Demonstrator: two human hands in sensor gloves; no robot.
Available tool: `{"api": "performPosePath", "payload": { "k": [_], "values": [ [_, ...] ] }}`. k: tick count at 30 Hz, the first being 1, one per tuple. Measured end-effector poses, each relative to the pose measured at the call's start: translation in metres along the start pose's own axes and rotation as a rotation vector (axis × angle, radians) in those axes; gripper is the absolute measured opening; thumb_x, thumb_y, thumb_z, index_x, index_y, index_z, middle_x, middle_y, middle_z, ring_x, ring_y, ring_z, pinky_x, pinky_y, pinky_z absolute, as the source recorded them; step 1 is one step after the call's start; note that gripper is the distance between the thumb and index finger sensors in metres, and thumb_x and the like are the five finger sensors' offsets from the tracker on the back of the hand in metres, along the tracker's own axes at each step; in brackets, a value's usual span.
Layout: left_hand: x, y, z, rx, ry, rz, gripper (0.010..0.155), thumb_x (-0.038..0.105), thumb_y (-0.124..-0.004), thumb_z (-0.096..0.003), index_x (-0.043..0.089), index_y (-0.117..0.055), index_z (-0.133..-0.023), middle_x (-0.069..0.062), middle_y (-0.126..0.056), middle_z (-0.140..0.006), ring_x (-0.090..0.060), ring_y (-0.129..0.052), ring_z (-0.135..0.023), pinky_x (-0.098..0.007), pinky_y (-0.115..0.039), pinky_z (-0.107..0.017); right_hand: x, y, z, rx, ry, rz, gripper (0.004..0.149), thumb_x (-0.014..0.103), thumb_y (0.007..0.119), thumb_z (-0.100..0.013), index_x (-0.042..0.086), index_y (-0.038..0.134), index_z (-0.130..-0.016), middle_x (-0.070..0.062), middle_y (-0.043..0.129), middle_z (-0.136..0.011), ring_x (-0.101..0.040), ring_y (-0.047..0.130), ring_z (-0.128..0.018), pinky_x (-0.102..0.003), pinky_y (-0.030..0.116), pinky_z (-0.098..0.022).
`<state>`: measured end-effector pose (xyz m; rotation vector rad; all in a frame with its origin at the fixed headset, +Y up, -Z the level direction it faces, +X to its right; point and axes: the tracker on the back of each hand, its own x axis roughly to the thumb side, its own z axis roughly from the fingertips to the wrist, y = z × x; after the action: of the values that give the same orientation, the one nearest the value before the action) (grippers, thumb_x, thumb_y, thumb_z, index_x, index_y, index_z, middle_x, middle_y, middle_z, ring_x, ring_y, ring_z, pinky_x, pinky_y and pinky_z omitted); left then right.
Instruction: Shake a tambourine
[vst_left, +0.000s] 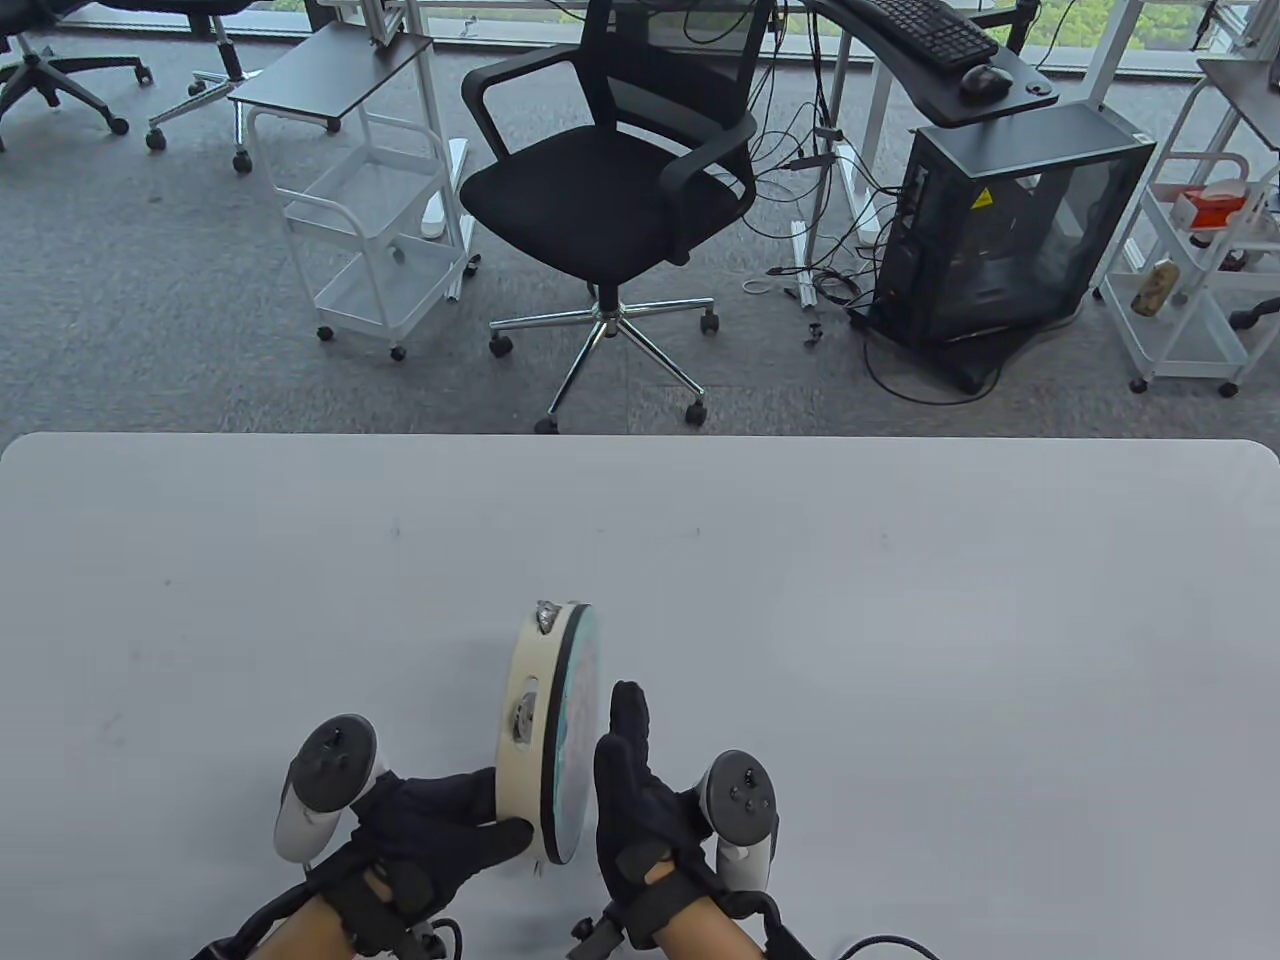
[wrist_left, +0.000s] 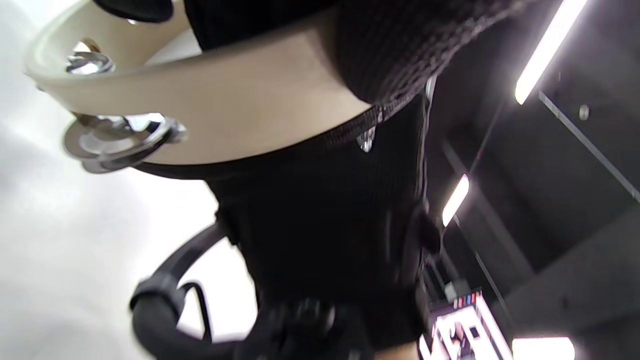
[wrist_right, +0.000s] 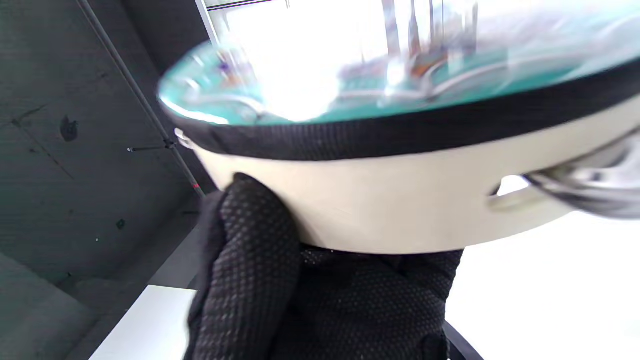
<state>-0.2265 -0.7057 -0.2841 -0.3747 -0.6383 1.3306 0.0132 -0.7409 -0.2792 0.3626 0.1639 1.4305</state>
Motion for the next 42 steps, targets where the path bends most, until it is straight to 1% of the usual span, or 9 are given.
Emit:
{"api": "performPosePath", "payload": {
  "k": [5,8,12,14,15,16,27,34,42],
  "values": [
    [0.008,0.013,0.014,0.27,-0.027,-0.043,0.046,0.035,-0.086,-0.0523,0.025,-0.076,-0.096,-0.001,-0.091,-0.094,-0.035,-0.09,-0.09,-0.069,-0.059,-0.067,0.008,-0.003,0.001,-0.031,-0.049,0.003,0.093,0.069,0.036,-0.053,0.0,-0.003,-0.102,-0.036,-0.01,-0.099,-0.066,-0.005,-0.086,-0.078,0.017,-0.054],
    [0.016,0.011,0.016,0.322,-0.072,-0.175,0.046,0.036,-0.086,-0.0519,0.027,-0.076,-0.096,0.0,-0.091,-0.094,-0.034,-0.09,-0.09,-0.069,-0.059,-0.067,0.012,-0.002,0.002,-0.041,-0.093,0.005,0.093,0.069,0.036,-0.053,0.001,-0.003,-0.102,-0.036,-0.01,-0.099,-0.065,-0.005,-0.087,-0.078,0.017,-0.054],
    [0.019,-0.007,0.006,0.139,-0.136,-0.211,0.046,0.035,-0.087,-0.0511,0.027,-0.078,-0.095,-0.002,-0.093,-0.093,-0.035,-0.091,-0.089,-0.07,-0.059,-0.067,0.014,0.004,0.002,-0.012,-0.132,0.003,0.093,0.069,0.036,-0.053,0.002,-0.004,-0.102,-0.036,-0.01,-0.099,-0.064,-0.006,-0.087,-0.078,0.017,-0.055],
    [0.018,-0.03,-0.006,-0.153,-0.153,-0.244,0.046,0.034,-0.089,-0.0491,0.025,-0.082,-0.093,-0.003,-0.096,-0.09,-0.035,-0.094,-0.086,-0.071,-0.059,-0.066,0.013,0.014,0.002,0.061,-0.151,-0.001,0.092,0.07,0.036,-0.052,0.003,-0.005,-0.101,-0.035,-0.011,-0.099,-0.064,-0.006,-0.088,-0.079,0.017,-0.055],
    [0.017,-0.034,-0.01,-0.266,-0.119,-0.27,0.046,0.033,-0.087,-0.0512,0.027,-0.076,-0.095,0.0,-0.092,-0.093,-0.032,-0.092,-0.088,-0.068,-0.06,-0.068,0.011,0.017,0.002,0.106,-0.164,-0.002,0.094,0.071,0.026,-0.05,0.002,-0.019,-0.094,-0.037,-0.023,-0.091,-0.065,-0.017,-0.08,-0.08,0.01,-0.05],
    [0.019,-0.038,-0.008,-0.285,-0.113,-0.289,0.048,0.035,-0.087,-0.0518,0.027,-0.072,-0.096,0.001,-0.089,-0.095,-0.031,-0.091,-0.091,-0.068,-0.058,-0.07,0.008,0.017,0.008,0.026,-0.07,-0.013,0.093,0.072,0.028,-0.05,0.003,-0.011,-0.1,-0.035,-0.016,-0.097,-0.064,-0.012,-0.086,-0.08,0.012,-0.053],
    [0.019,-0.027,-0.007,-0.207,-0.103,-0.302,0.046,0.033,-0.089,-0.0505,0.026,-0.078,-0.095,-0.001,-0.095,-0.091,-0.032,-0.096,-0.084,-0.069,-0.06,-0.068,0.009,0.013,0.002,0.057,-0.101,-0.018,0.094,0.071,0.032,-0.051,0.003,-0.011,-0.099,-0.035,-0.015,-0.097,-0.064,-0.01,-0.086,-0.079,0.016,-0.054],
    [0.019,0.032,0.001,0.071,0.04,-0.601,0.046,0.032,-0.09,-0.0484,0.025,-0.082,-0.093,-0.001,-0.099,-0.087,-0.031,-0.1,-0.078,-0.068,-0.062,-0.067,0.014,-0.01,-0.002,-0.034,-0.076,0.093,0.093,0.069,0.037,-0.053,0.002,-0.004,-0.102,-0.036,-0.009,-0.1,-0.066,-0.005,-0.087,-0.079,0.018,-0.054],
    [-0.024,0.103,0.02,0.525,0.486,-1.05,0.049,0.03,-0.092,-0.0472,0.026,-0.082,-0.095,-0.002,-0.099,-0.087,-0.034,-0.097,-0.08,-0.069,-0.059,-0.067,0.015,-0.043,-0.004,-0.136,-0.032,0.203,0.093,0.068,0.041,-0.054,0.0,0.003,-0.104,-0.037,-0.003,-0.102,-0.067,-0.001,-0.087,-0.078,0.02,-0.055]
  ]
}}
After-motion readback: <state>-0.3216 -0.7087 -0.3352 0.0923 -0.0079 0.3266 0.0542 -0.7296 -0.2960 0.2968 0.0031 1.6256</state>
